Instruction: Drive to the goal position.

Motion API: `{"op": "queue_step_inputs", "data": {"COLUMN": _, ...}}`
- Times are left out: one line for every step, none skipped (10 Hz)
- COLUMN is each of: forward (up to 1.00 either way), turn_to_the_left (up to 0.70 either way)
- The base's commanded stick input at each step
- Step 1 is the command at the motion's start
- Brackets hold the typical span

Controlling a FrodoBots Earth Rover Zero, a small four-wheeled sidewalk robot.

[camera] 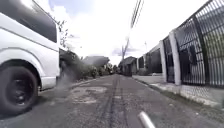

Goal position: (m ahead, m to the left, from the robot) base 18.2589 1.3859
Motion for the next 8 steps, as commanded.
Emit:
{"op": "queue_step_inputs", "data": {"forward": 0.50, "turn_to_the_left": 0.00}}
{"op": "queue_step_inputs", "data": {"forward": 0.50, "turn_to_the_left": 0.00}}
{"op": "queue_step_inputs", "data": {"forward": 0.50, "turn_to_the_left": 0.00}}
{"op": "queue_step_inputs", "data": {"forward": 0.50, "turn_to_the_left": 0.00}}
{"op": "queue_step_inputs", "data": {"forward": 0.50, "turn_to_the_left": 0.00}}
{"op": "queue_step_inputs", "data": {"forward": 0.50, "turn_to_the_left": -0.18}}
{"op": "queue_step_inputs", "data": {"forward": 0.50, "turn_to_the_left": -0.37}}
{"op": "queue_step_inputs", "data": {"forward": 0.50, "turn_to_the_left": -0.48}}
